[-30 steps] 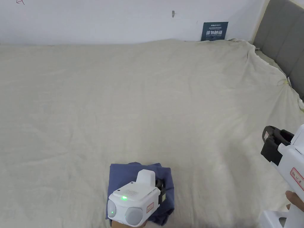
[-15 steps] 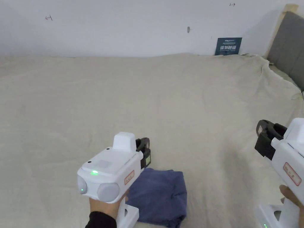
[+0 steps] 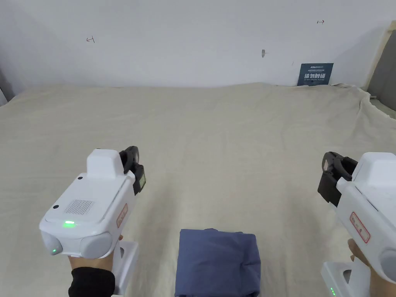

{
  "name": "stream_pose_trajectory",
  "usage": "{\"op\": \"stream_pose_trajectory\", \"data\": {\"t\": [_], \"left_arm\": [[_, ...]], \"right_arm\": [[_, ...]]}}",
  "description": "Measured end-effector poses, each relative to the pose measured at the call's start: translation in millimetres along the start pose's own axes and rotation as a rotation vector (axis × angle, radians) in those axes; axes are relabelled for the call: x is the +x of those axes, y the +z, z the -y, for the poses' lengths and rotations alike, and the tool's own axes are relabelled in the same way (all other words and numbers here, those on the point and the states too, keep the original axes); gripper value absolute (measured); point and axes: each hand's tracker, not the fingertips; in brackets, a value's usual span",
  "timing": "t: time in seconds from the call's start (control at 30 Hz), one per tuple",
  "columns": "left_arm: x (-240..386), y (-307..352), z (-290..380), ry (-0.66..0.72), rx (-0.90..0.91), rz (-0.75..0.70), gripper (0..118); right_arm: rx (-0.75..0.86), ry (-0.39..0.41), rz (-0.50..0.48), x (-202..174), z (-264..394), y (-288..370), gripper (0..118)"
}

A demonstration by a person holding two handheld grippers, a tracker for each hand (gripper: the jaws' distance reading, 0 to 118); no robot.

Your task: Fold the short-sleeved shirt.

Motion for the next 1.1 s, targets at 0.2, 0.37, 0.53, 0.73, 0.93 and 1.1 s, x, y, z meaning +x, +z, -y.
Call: {"op": "stream_pose_trajectory", "data": {"t": [0.2, 0.37, 0.53, 0.73, 0.93, 1.1], "left_arm": [[-10.7, 1.4, 1.3, 0.023, 0.005, -0.036, 0], [-12.0, -0.2, 3.7, 0.046, -0.008, -0.033, 0], [-12.8, -1.6, 16.8, 0.070, -0.045, -0.022, 0], [-16.2, 0.6, 36.1, 0.090, -0.098, -0.005, 0], [-22.3, 2.8, 54.5, 0.107, -0.140, -0.007, 0], [-27.3, 3.0, 69.3, 0.119, -0.182, -0.007, 0]], "right_arm": [[0.005, 0.006, -0.017, -10.7, -0.7, 2.6, 0], [-0.006, -0.003, -0.038, -18.8, 5.5, -1.2, 0], [-0.074, -0.011, -0.109, -40.9, 46.6, -19.7, 0], [-0.207, -0.052, -0.240, -65.4, 122.7, -53.7, 0], [-0.272, 0.016, -0.259, -88.8, 176.4, -68.7, 0], [-0.359, 0.047, -0.280, -95.8, 219.5, -78.8, 0]]}}
